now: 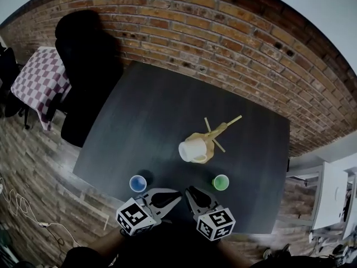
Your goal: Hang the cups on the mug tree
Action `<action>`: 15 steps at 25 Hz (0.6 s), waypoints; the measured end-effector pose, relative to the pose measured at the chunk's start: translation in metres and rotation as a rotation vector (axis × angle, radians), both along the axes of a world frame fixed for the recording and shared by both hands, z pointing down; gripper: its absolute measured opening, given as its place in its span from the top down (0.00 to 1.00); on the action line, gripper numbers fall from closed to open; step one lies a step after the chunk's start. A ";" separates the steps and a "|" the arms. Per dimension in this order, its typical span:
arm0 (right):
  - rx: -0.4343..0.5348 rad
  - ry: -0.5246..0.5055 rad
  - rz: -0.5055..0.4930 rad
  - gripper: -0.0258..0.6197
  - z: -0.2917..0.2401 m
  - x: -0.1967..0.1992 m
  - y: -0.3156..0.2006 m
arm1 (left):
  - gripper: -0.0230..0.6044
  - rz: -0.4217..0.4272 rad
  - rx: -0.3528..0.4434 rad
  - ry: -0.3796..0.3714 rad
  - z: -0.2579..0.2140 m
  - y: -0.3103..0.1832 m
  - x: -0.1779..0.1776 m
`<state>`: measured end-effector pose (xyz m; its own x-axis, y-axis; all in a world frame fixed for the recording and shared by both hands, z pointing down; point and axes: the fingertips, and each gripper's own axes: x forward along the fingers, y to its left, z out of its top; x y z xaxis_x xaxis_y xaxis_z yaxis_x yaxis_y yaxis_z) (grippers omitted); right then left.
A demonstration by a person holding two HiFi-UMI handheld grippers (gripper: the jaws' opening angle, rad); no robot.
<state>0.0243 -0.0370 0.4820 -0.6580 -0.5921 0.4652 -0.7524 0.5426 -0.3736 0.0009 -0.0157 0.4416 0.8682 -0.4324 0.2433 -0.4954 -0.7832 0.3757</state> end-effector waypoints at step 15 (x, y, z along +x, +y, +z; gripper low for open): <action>0.146 0.368 -0.637 0.64 0.064 -0.145 0.045 | 0.59 -0.442 -0.244 -0.103 0.098 0.025 -0.199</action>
<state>-0.1210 0.0076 0.5460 -0.7113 -0.2214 0.6671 -0.3388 0.9395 -0.0495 -0.1982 0.0090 0.5398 0.5812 -0.6727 0.4579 -0.8036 -0.3859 0.4531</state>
